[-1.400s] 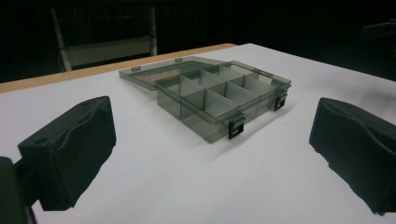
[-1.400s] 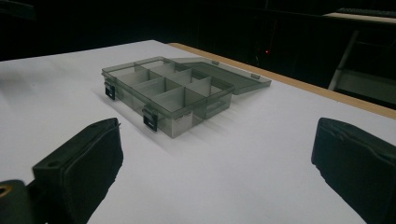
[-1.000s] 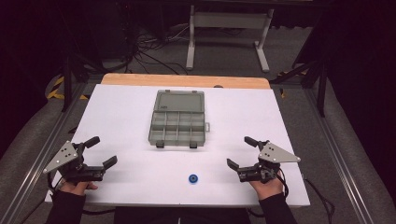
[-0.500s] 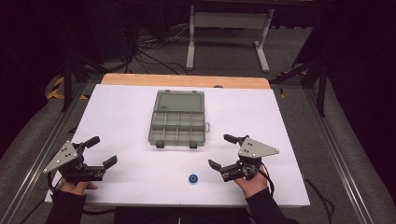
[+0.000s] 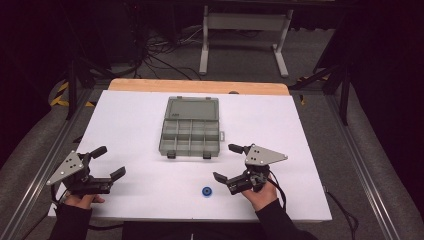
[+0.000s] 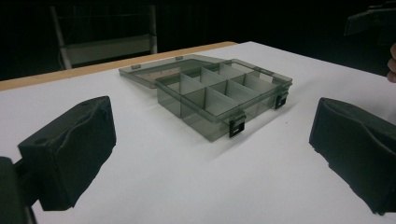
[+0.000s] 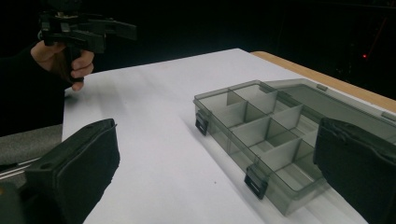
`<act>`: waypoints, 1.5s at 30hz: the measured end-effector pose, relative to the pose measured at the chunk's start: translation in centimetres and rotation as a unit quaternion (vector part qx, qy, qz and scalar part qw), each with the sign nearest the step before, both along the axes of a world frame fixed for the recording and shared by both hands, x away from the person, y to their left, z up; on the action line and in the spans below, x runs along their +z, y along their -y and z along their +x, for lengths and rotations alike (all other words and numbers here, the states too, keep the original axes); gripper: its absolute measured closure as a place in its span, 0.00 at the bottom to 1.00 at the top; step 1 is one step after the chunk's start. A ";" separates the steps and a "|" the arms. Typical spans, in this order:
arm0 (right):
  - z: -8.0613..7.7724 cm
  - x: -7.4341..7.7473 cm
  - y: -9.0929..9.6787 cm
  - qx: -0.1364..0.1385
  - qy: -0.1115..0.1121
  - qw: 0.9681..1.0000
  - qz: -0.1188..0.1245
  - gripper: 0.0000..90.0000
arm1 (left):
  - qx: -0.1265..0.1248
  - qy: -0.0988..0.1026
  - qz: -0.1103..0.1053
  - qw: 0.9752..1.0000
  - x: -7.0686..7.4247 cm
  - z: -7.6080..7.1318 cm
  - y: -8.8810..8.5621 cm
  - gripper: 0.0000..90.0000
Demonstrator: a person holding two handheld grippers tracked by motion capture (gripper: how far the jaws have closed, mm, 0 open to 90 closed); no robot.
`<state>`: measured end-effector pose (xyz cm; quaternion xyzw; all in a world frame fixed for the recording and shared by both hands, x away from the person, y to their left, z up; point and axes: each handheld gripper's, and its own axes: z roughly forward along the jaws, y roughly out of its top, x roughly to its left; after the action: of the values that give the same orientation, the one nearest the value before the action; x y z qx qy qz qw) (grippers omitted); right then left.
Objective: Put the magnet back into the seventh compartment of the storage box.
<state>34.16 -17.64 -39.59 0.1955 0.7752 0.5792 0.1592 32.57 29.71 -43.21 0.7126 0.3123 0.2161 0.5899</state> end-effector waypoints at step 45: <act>1.4 3.9 -7.2 0.073 -0.141 0.910 -0.382 0.06 | 0.001 0.000 -0.004 1.000 0.0 0.0 -0.2 0.01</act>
<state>35.53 -10.39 -35.73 0.1421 0.9638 0.2150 0.0678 32.58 29.87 -43.17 0.7101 0.3135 0.2158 0.5924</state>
